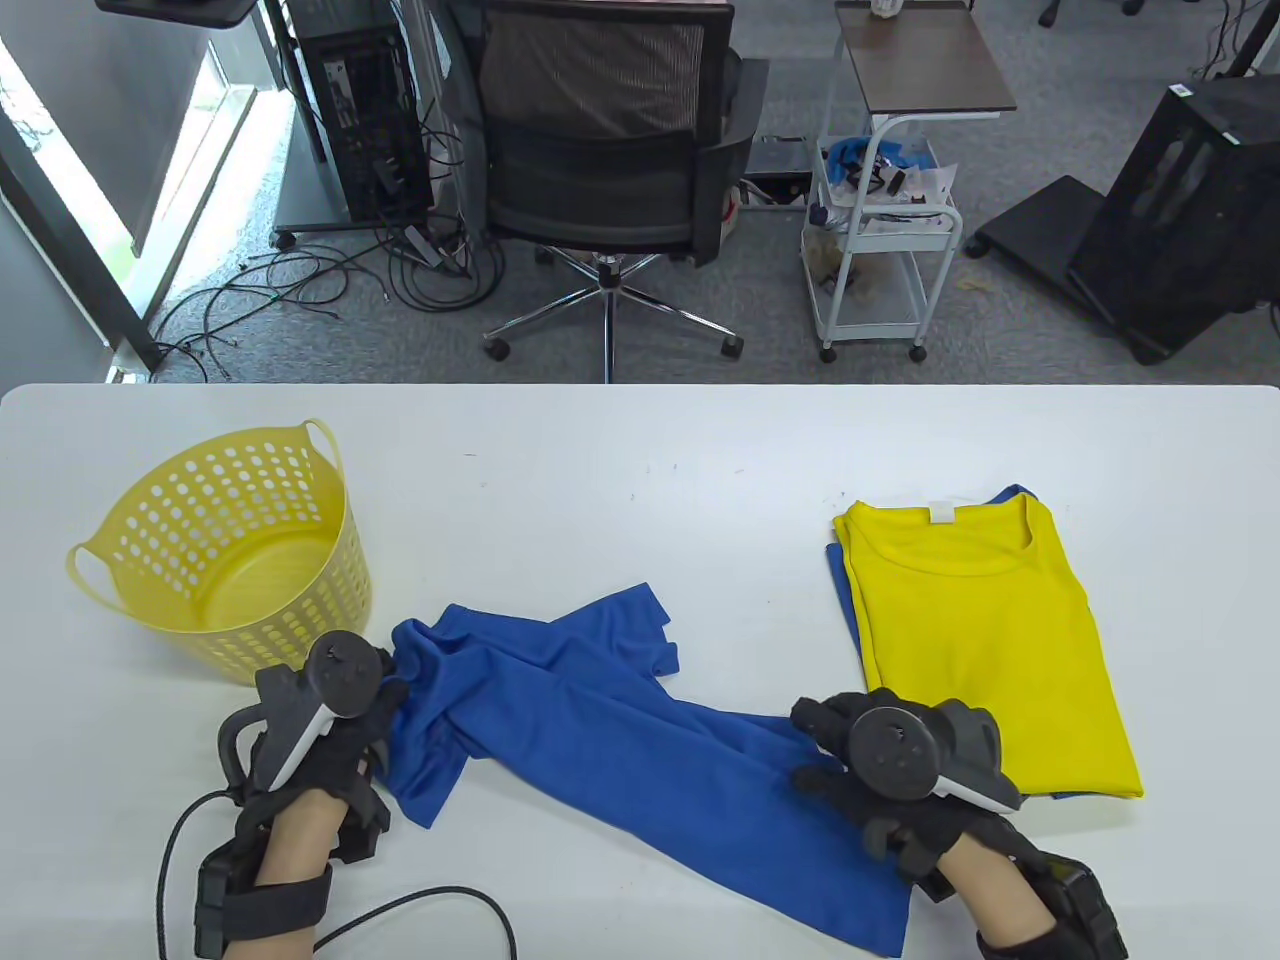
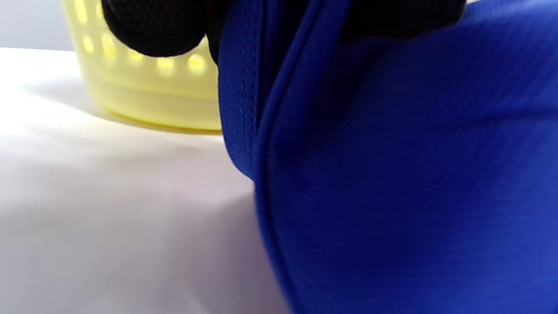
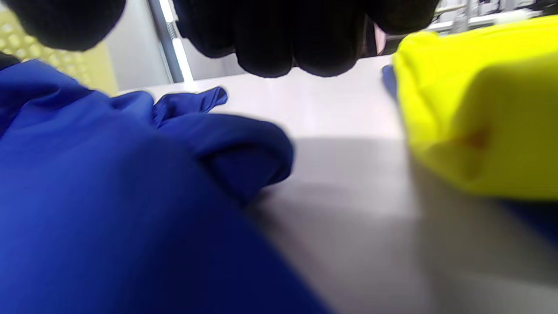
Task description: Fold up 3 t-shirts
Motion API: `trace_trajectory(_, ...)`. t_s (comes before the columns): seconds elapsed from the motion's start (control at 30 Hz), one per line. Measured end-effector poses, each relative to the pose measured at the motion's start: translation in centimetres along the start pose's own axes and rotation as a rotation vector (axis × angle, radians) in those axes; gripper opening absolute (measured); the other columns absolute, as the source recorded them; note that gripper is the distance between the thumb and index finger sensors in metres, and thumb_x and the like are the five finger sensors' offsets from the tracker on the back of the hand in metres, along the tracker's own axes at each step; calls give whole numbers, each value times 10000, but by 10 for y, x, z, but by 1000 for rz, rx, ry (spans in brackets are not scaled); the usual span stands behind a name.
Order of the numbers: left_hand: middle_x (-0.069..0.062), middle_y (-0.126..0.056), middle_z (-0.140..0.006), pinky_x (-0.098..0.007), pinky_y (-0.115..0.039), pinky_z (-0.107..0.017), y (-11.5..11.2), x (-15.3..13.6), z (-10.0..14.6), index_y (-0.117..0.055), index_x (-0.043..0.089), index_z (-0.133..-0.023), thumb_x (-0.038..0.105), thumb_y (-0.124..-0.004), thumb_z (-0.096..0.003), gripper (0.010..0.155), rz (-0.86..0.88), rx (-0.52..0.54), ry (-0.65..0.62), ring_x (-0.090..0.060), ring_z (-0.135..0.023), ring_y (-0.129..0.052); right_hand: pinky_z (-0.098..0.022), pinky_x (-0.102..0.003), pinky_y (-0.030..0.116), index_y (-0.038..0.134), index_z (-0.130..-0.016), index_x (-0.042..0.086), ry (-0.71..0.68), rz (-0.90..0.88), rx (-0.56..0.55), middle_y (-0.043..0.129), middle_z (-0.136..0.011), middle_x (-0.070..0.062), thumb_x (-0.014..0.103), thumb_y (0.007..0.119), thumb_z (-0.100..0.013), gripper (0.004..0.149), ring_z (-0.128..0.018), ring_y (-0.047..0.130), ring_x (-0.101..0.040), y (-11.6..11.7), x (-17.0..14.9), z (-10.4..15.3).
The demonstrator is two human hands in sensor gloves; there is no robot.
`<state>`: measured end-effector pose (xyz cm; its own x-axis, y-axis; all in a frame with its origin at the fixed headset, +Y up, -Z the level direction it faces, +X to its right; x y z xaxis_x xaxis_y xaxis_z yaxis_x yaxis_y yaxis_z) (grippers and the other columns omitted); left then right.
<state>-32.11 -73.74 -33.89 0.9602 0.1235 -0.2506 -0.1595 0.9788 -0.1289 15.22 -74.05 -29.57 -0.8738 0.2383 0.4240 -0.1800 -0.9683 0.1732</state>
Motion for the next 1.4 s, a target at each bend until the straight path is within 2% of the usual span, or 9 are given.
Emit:
trace_trajectory(0.2,54,-836,-718,-353,-799,-432,2,-23,-4,-761,337,-840,482,-749,-420,444,20,69,47,-161,-611,-866,-634,-623,546,687,-940,210,-13,127,139,728,-944,-108,531,790,-390,645,-834,724,-414,28,14,-7)
trace_trajectory(0.43,57,-839,-713,-351,-802,-423,11,-47,-1,-760,340,-839,484,-739,-418,445,112,127,90,-158,-600,-870,-621,-600,574,771,-816,263,-56,331,97,776,-857,-75,370,845,-411,426,-784,771,-371,39,37,-11)
trace_trajectory(0.53,56,-840,-728,-352,-805,-424,12,-52,0,-756,339,-848,475,-726,-424,446,147,124,93,-159,-608,-873,-619,-588,589,787,-802,257,-79,417,71,798,-834,-67,349,826,-399,415,-767,795,-349,38,47,-11)
trace_trajectory(0.6,53,-852,-746,-347,-818,-420,15,-55,2,-757,339,-861,458,-722,-426,452,186,120,85,-160,-620,-886,-618,-576,600,799,-790,270,-71,418,9,817,-825,-36,351,813,-388,411,-759,814,-329,28,47,-9)
trace_trajectory(0.8,59,-886,-728,-308,-854,-401,41,-66,14,-787,342,-849,435,-756,-413,447,315,256,64,-141,-592,-921,-616,-577,597,789,-799,260,96,252,-336,810,-831,-41,346,797,-399,409,-763,808,-335,-59,13,15)
trace_trajectory(0.93,60,-885,-717,-312,-846,-391,35,-63,12,-788,341,-847,442,-757,-413,447,333,208,44,-139,-572,-918,-618,-582,591,793,-805,251,263,212,-464,811,-834,-49,347,807,-407,409,-766,803,-345,-90,-25,31)
trace_trajectory(1.2,63,-873,-751,-331,-835,-420,-4,-44,-10,-775,353,-863,474,-748,-409,470,217,62,35,-148,-614,-905,-615,-583,592,791,-809,249,389,300,-341,811,-836,-51,353,812,-413,410,-766,803,-349,-60,-58,8)
trace_trajectory(1.3,48,-830,-847,-348,-825,-465,1,-51,-9,-717,354,-923,507,-733,-406,539,205,81,49,-174,-714,-878,-617,-586,587,782,-825,250,396,310,-294,797,-859,-60,357,809,-422,418,-779,793,-358,-52,-59,6)
trace_trajectory(1.4,49,-824,-863,-366,-817,-475,9,-58,-3,-713,370,-922,463,-752,-422,511,263,93,29,-192,-734,-869,-619,-587,583,730,-896,239,386,277,-319,773,-895,-74,394,805,-419,507,-792,781,-369,-57,-60,12)
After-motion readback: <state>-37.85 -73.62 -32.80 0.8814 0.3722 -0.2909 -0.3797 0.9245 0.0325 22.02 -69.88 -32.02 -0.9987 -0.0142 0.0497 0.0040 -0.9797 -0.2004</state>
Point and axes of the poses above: the tracker on the back of each hand, its own x axis roughly to the thumb side, its own z axis roughly from the fingertips to the wrist, y = z × x, the point moved 5 cm from there along -z, roughly from the wrist to the fingertips
